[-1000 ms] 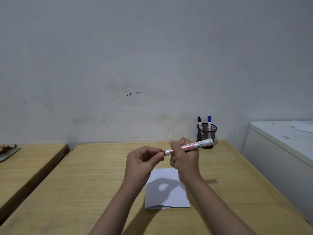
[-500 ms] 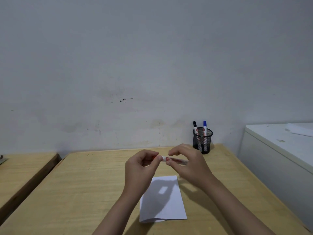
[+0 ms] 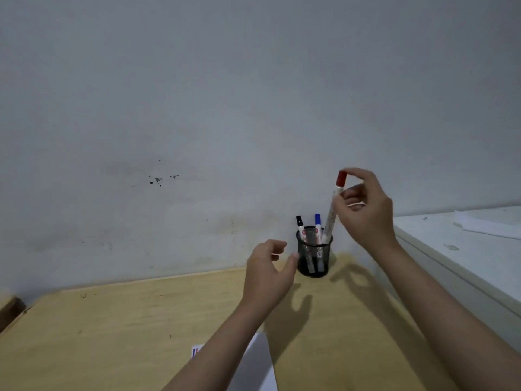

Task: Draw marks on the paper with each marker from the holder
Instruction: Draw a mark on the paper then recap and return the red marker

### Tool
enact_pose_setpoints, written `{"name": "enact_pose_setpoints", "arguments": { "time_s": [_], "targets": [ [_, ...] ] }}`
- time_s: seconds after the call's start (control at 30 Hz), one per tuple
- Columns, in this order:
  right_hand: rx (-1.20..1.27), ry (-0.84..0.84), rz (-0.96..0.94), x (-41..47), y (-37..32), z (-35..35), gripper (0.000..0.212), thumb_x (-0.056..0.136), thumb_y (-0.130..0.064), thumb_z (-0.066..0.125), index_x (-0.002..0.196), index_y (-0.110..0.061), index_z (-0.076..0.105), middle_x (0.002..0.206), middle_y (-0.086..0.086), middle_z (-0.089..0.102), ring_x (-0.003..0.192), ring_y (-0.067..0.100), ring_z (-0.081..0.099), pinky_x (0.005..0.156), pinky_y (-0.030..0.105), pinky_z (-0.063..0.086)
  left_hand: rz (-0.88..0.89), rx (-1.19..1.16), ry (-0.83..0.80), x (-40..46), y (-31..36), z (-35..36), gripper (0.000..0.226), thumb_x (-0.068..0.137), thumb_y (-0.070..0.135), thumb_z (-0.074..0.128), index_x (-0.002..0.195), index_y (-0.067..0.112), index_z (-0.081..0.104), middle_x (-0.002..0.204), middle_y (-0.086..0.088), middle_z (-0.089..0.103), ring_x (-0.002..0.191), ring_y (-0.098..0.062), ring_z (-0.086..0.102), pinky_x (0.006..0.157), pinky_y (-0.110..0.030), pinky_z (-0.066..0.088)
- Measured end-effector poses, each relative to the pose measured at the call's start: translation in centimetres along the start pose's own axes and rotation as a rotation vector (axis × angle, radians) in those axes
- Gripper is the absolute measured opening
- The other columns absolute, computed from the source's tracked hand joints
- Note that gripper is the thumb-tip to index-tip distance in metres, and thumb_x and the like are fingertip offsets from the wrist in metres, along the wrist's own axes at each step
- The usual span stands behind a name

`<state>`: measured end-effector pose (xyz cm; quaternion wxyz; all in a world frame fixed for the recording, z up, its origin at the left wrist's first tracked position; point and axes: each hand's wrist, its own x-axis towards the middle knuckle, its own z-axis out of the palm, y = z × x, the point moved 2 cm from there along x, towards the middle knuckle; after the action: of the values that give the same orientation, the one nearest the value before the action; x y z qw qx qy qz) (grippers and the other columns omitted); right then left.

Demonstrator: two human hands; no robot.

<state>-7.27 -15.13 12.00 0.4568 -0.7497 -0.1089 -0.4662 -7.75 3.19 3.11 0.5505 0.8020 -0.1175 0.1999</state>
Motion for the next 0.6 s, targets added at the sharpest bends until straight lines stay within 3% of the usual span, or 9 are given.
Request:
{"name": "enact_pose_setpoints", "arguments": {
  "time_s": [0.13,0.23,0.33,0.5,0.6],
  "targets": [
    [-0.097,0.053,0.054,3.5,3.8,1.4,0.033,0.079,-0.007,0.061,0.107,-0.022,0.052,0.062,0.006,0.060,0.053,0.014,0.058,0.057,0.018,0.048,0.012,0.107,-0.085,3.9,-2.2,4.0,0.042,0.083,0.036,0.063,0.118,0.015,0.057,0.120,-0.002,0.058,0.108,-0.016,0.055,0.090,-0.028,0.046],
    [-0.223,-0.112,0.098,3.3,7.3,3.4,0.034,0.078,-0.004,0.059,0.105,-0.023,0.050,0.059,0.010,0.061,0.055,0.022,0.060,0.059,0.033,0.052,0.021,0.150,-0.133,6.0,-3.9,6.4,0.047,0.083,0.041,0.061,0.122,0.017,0.056,0.123,-0.003,0.058,0.115,-0.020,0.053,0.095,-0.034,0.046],
    [-0.365,-0.287,0.181,2.6,10.7,5.0,0.034,0.074,-0.002,0.056,0.099,-0.023,0.047,0.058,0.017,0.062,0.057,0.033,0.062,0.056,0.045,0.053,0.035,0.176,-0.126,7.4,-4.9,8.0,0.044,0.083,0.044,0.059,0.119,0.019,0.060,0.119,-0.002,0.061,0.112,-0.019,0.055,0.090,-0.032,0.047],
    [-0.514,-0.446,0.307,1.5,13.7,6.3,0.034,0.070,-0.007,0.065,0.101,-0.013,0.053,0.080,0.010,0.060,0.067,0.025,0.058,0.055,0.037,0.049,0.029,0.166,-0.107,8.3,-6.0,9.3,0.041,0.079,0.041,0.065,0.112,0.017,0.064,0.112,-0.001,0.063,0.107,-0.018,0.057,0.087,-0.035,0.050],
    [-0.666,-0.408,0.132,1.1,13.9,6.5,0.040,0.072,-0.012,0.066,0.111,-0.014,0.055,0.099,0.010,0.052,0.090,0.025,0.052,0.066,0.034,0.045,0.021,0.133,-0.081,8.4,-6.3,9.4,0.042,0.077,0.040,0.067,0.113,0.018,0.065,0.112,0.002,0.063,0.106,-0.016,0.057,0.089,-0.034,0.051]
  ]
}}
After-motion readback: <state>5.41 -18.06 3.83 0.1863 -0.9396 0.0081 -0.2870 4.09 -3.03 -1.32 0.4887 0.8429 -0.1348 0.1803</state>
